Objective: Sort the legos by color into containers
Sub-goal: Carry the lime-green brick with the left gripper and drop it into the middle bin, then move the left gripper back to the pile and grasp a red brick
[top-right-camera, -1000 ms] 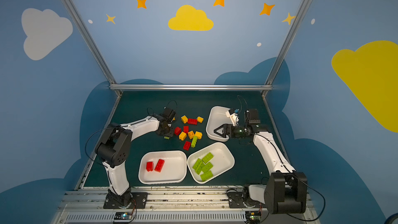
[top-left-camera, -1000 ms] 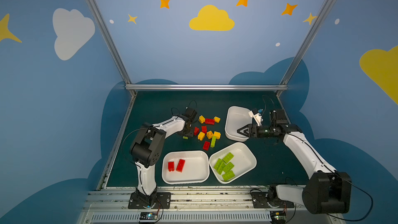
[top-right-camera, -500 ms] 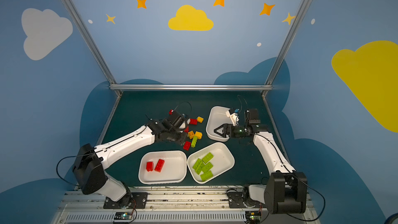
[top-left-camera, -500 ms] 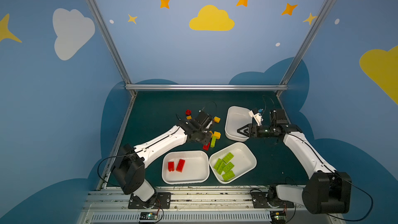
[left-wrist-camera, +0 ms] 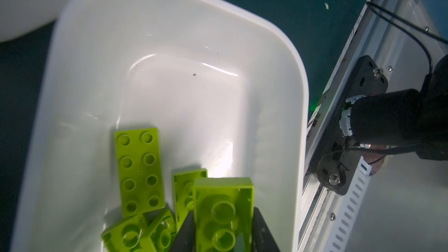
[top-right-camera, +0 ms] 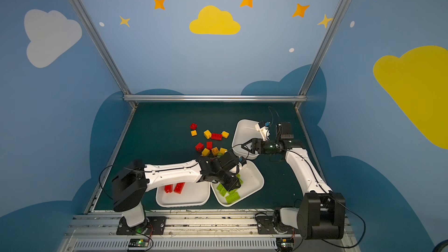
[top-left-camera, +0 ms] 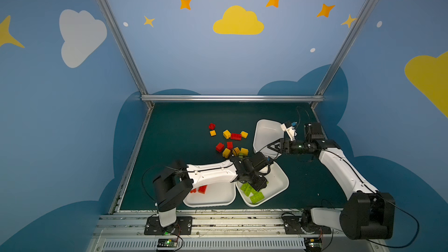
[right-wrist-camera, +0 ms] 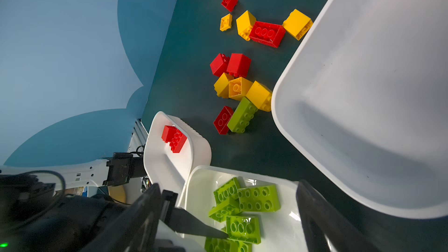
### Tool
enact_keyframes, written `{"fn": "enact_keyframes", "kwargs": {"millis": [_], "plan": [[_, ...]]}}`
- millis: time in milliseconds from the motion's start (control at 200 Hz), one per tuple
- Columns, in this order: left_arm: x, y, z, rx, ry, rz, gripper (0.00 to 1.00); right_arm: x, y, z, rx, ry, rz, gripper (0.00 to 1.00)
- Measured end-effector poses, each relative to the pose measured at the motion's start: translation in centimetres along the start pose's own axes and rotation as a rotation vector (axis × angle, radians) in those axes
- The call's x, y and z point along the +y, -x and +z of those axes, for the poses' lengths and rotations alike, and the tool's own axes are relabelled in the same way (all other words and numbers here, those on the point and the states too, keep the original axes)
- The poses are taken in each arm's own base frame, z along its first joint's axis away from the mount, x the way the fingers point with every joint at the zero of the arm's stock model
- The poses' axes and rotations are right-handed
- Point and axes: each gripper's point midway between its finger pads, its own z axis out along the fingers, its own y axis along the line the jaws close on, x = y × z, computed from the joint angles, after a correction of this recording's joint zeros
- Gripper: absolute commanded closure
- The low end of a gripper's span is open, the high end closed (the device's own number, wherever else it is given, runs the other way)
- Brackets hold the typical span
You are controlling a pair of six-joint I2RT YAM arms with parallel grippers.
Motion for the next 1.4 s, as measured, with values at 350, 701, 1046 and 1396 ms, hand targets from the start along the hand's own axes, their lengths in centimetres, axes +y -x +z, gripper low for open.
{"fn": "enact_keyframes", "kwargs": {"millis": [350,701,1046,1396], "plan": [[-0.5,-1.6,1.0,0.045,-0.085,0.019,0.28,-0.1,0.0,0.0,0.000,-0.002,0.003,0.14],[6.7,4.3,-9.5,-0.154,0.043,-0.079,0.22,-0.1,-0.1,0.1,0.004,0.001,0.006,0.15],[25.1,4.5,-15.3,-0.224,0.423,-0.336,0.21,0.9,-0.5,0.8,0.026,0.021,-0.002,0.15],[38.4,6.4,-15.8,-0.211,0.646,-0.412,0.20,1.8,-0.8,1.4,0.044,0.039,-0.020,0.14]]}}
